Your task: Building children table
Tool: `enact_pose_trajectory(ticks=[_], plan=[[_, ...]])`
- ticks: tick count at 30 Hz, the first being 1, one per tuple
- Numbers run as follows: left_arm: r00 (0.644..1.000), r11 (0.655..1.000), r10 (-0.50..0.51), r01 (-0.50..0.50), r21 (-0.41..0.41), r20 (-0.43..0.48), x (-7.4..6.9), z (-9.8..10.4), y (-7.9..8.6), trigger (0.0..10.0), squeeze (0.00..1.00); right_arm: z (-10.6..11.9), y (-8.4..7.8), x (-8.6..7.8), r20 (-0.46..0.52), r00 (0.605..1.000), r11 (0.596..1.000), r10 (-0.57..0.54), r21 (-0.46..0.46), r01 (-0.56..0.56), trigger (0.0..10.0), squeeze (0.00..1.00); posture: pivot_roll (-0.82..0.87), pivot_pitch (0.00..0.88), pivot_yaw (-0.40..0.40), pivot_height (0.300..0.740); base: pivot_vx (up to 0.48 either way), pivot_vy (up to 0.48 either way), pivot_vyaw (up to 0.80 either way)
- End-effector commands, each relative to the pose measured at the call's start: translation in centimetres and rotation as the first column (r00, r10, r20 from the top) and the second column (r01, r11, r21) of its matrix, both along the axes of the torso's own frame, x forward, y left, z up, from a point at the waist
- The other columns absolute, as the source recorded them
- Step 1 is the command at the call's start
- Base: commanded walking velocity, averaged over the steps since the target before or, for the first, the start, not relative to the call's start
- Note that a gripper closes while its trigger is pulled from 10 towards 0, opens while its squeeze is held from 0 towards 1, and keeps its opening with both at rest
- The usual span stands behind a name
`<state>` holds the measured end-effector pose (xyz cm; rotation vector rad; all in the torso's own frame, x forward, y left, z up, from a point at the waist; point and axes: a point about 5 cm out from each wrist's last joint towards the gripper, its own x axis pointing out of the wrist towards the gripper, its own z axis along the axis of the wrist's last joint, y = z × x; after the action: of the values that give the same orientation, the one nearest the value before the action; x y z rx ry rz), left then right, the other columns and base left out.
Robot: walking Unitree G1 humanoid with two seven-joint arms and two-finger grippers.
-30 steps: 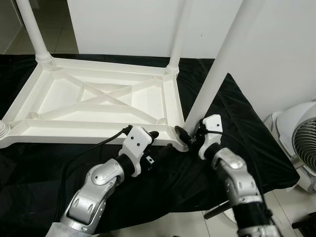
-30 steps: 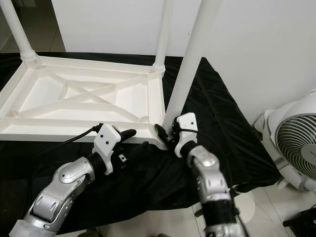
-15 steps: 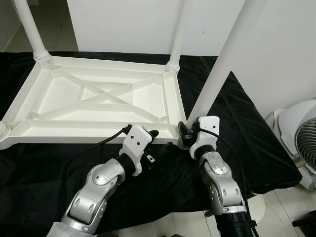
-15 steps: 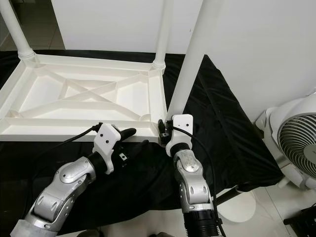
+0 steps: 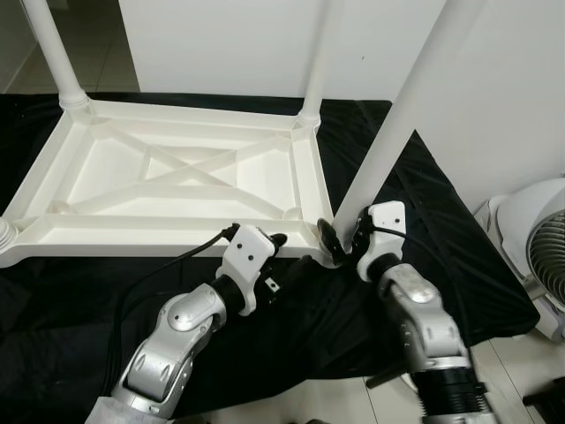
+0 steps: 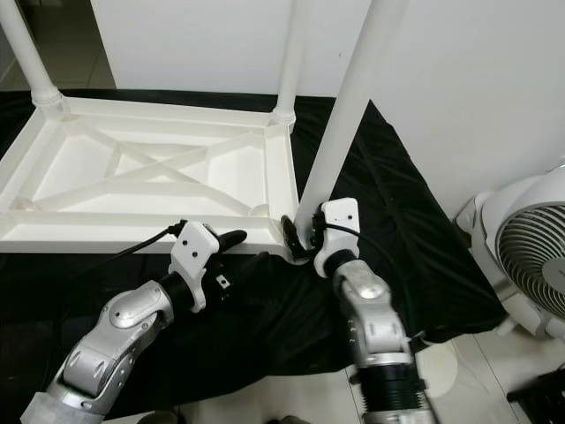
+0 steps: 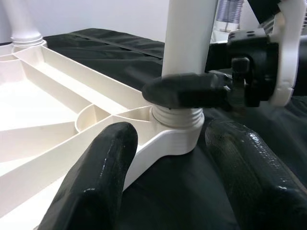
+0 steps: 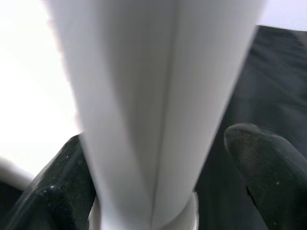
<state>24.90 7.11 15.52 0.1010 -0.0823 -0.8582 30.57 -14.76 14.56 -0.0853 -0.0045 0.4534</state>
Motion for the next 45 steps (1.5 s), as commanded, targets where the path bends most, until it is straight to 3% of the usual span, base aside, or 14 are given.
enact_pose_trajectory(ticks=[1,3,4,8,13,14,15,16,18,19,27,38,42,45], plan=[[0.999,0.999,-0.046,0.046,0.005,0.008,-0.2,0.1,-0.3,10.0,0.0,-0.2,-0.2,0.1,0.003,0.993,0.993,0.114,-0.033,-0.114,10.0,0.0,0.12,0.02,-0.086,0.74,0.0,0.0,0.0],[0.999,0.999,-0.046,0.046,0.005,0.008,-0.2,0.1,-0.3,10.0,0.0,-0.2,-0.2,0.1,0.003,0.993,0.993,0.114,-0.033,-0.114,10.0,0.0,0.12,0.02,-0.086,0.74,0.0,0.0,0.0],[0.999,0.999,-0.046,0.046,0.007,0.01,-0.1,0.1,-0.3,10.0,0.0,-0.4,-0.1,0.3,-0.003,0.974,0.972,0.225,-0.071,-0.224,10.0,0.0,0.13,0.019,-0.079,0.74,0.0,0.0,0.0],[0.999,0.999,-0.044,0.044,0.011,0.013,0.0,0.3,0.0,10.0,0.0,-0.6,0.2,0.6,-0.02,0.932,0.926,0.361,-0.111,-0.361,10.0,0.0,0.14,0.024,-0.072,0.74,0.0,0.0,0.0],[0.999,0.999,-0.036,0.036,0.016,0.015,0.0,0.5,0.3,10.0,0.0,-0.8,0.1,1.4,-0.039,0.908,0.897,0.418,-0.14,-0.419,10.0,0.0,0.16,0.038,-0.064,0.74,0.0,0.0,0.0],[0.999,0.999,-0.035,0.035,0.016,0.015,-0.1,0.5,0.4,10.0,0.0,-0.8,0.0,1.5,-0.04,0.904,0.893,0.426,-0.143,-0.427,6.8,0.0,0.16,0.038,-0.064,0.74,0.0,0.0,0.0],[0.999,0.999,-0.035,0.035,0.016,0.015,-0.1,0.5,0.4,10.0,0.0,-0.8,0.0,1.5,-0.04,0.904,0.893,0.426,-0.143,-0.427,6.8,0.0,0.16,0.038,-0.064,0.74,0.0,0.0,0.0],[0.999,0.999,-0.036,0.036,0.018,0.012,-0.2,0.5,0.4,10.0,0.0,-0.9,-0.2,1.5,-0.035,0.893,0.883,0.448,-0.136,-0.449,2.8,0.0,0.16,0.04,-0.058,0.74,0.0,0.0,0.0],[0.999,0.999,-0.037,0.036,0.019,0.011,-0.2,0.5,0.3,10.0,0.0,-0.9,-0.2,1.5,-0.034,0.89,0.88,0.455,-0.133,-0.455,2.8,0.0,0.16,0.04,-0.058,0.74,0.0,0.0,0.0],[0.999,0.999,-0.039,0.039,0.017,0.01,-0.3,0.5,0.3,10.0,0.0,-1.2,-0.4,1.6,-0.044,0.886,0.874,0.461,-0.146,-0.462,0.0,0.0,0.17,0.039,-0.058,0.74,0.0,0.0,0.0],[0.999,0.999,-0.04,0.04,0.018,0.003,-0.5,0.4,0.4,10.0,0.0,-2.4,-0.8,1.3,-0.068,0.92,0.911,0.386,-0.133,-0.391,0.0,0.0,0.17,0.04,-0.073,0.74,0.0,0.0,0.0],[0.999,0.999,-0.038,0.038,0.008,-0.007,-1.0,0.1,0.0,10.0,0.0,-3.4,0.1,-0.4,-0.085,0.99,0.993,0.115,-0.018,-0.117,0.0,0.0,0.17,0.031,-0.102,0.74,0.0,0.0,0.0],[0.999,0.999,-0.04,0.04,0.006,-0.011,-1.1,0.0,-0.1,10.0,0.0,-3.4,0.5,-1.0,-0.084,0.996,1.0,-0.021,0.016,0.023,0.0,0.0,0.17,0.03,-0.106,0.74,0.0,0.0,0.0],[0.999,0.999,-0.043,0.043,0.004,-0.015,-1.2,-0.1,-0.2,10.0,0.0,-3.3,1.4,-1.5,-0.096,0.951,0.952,-0.293,0.062,0.299,0.0,0.0,0.16,0.031,-0.107,0.74,0.0,0.0,0.0]])
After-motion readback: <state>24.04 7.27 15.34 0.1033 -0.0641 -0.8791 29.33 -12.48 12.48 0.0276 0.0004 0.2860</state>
